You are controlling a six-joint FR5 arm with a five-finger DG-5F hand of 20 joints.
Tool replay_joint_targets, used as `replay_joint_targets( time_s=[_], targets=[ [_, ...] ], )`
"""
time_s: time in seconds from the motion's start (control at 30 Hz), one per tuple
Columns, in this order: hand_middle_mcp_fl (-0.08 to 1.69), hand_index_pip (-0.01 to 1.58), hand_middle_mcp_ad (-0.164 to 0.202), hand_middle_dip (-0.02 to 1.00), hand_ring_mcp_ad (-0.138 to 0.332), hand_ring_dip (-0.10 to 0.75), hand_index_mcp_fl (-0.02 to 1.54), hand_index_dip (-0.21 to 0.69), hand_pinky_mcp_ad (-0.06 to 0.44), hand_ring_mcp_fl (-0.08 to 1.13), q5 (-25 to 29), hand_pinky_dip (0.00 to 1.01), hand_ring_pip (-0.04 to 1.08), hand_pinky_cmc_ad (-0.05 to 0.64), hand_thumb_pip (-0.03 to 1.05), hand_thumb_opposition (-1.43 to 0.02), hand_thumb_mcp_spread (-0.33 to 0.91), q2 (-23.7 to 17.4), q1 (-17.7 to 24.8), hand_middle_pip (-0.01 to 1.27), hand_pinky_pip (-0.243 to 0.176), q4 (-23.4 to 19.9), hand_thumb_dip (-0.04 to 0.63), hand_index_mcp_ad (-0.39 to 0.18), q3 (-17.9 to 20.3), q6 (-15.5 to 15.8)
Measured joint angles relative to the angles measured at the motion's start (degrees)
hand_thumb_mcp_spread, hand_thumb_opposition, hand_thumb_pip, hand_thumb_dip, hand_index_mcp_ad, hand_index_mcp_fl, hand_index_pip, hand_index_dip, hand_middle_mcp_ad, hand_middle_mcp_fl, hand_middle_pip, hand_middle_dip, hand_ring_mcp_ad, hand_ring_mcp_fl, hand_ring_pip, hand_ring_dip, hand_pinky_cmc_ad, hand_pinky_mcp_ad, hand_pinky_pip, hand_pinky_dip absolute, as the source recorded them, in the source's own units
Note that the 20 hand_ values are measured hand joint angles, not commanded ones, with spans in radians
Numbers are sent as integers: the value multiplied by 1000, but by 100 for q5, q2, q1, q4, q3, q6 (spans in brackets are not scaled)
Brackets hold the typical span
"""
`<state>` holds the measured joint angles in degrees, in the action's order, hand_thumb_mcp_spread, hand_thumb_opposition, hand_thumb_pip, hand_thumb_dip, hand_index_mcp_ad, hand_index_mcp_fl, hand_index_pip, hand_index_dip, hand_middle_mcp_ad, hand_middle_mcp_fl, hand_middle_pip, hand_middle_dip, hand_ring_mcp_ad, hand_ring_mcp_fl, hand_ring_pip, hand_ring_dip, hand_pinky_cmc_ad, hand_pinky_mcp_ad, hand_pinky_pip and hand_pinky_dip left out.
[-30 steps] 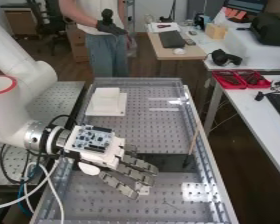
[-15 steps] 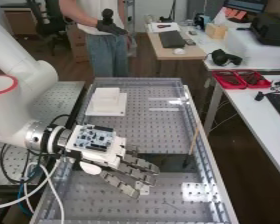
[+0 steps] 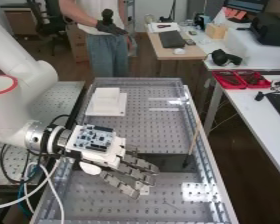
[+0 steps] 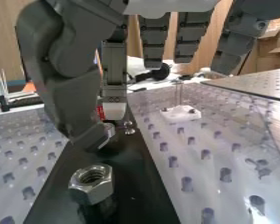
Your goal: Grab the bearing and place it in the white container
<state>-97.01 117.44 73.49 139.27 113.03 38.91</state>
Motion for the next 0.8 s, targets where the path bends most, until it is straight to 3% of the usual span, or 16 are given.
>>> replay_joint_targets(
  time_s=[0.8],
  targets=[
    [24,1333,77,188,126,80,175,227,297,12,-33,190,103,358,550,-867,506,86,8,140,-26,73,323,-119,-63,33]
  ],
)
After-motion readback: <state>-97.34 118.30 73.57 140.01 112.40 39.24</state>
